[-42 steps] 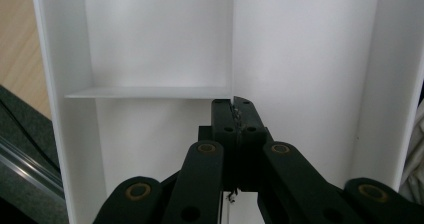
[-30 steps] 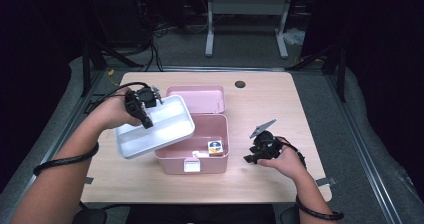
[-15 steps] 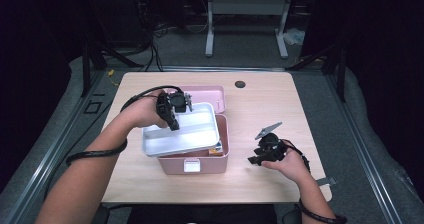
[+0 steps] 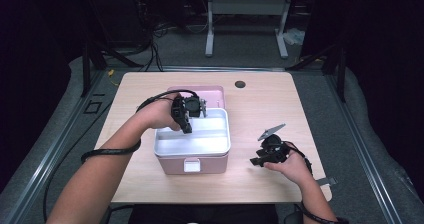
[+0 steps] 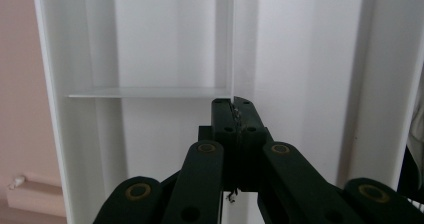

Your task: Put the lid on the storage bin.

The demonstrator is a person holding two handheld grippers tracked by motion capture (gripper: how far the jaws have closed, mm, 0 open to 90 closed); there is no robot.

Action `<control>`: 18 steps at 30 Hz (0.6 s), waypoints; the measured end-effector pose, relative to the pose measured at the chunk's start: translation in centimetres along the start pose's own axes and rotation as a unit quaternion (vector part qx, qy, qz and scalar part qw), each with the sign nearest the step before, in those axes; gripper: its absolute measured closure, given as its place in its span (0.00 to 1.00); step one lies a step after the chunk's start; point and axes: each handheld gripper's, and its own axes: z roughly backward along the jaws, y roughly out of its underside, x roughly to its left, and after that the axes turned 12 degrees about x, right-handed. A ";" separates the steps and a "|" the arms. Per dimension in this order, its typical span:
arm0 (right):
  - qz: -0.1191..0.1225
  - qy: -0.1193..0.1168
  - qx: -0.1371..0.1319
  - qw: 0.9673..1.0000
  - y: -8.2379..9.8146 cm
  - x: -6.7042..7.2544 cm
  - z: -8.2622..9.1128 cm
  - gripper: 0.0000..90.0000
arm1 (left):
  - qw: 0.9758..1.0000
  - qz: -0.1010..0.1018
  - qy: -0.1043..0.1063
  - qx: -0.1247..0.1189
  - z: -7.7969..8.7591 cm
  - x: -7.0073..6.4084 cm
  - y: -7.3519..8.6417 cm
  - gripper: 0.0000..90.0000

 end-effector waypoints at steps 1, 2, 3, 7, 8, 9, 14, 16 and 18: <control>0.000 0.001 0.000 1.000 0.0 0.0 0.0 0.58 | 1.000 -0.001 0.001 0.003 0.0 0.0 0.0 1.00; 0.000 0.001 0.000 1.000 0.0 0.0 0.0 0.58 | 1.000 -0.003 0.002 0.002 -0.2 0.0 0.0 1.00; 0.000 0.000 0.001 1.000 0.0 0.0 0.0 0.58 | 1.000 -0.006 0.003 0.003 -0.3 0.0 -0.1 1.00; 0.000 0.001 0.002 1.000 0.0 0.0 -0.1 0.58 | 1.000 -0.006 0.006 0.006 -0.8 0.0 -0.1 1.00; 0.002 0.000 0.001 1.000 0.0 0.0 -0.1 0.58 | 1.000 -0.005 0.006 0.004 -0.9 0.0 -0.1 1.00; 0.002 0.001 0.001 1.000 -0.1 0.0 -0.1 0.58 | 1.000 -0.006 0.006 0.004 -1.0 0.0 -0.1 1.00; -0.001 -0.001 -0.002 1.000 -0.1 0.1 0.0 0.58 | 1.000 0.007 0.006 -0.005 -1.5 -0.1 0.0 0.99; 0.000 -0.001 -0.004 1.000 -0.1 0.0 0.0 0.58 | 1.000 0.018 0.006 -0.008 -1.7 -0.1 0.2 0.99; 0.000 -0.001 -0.003 1.000 -0.2 0.0 0.1 0.58 | 0.999 0.032 0.003 -0.005 -1.9 -0.1 0.6 0.96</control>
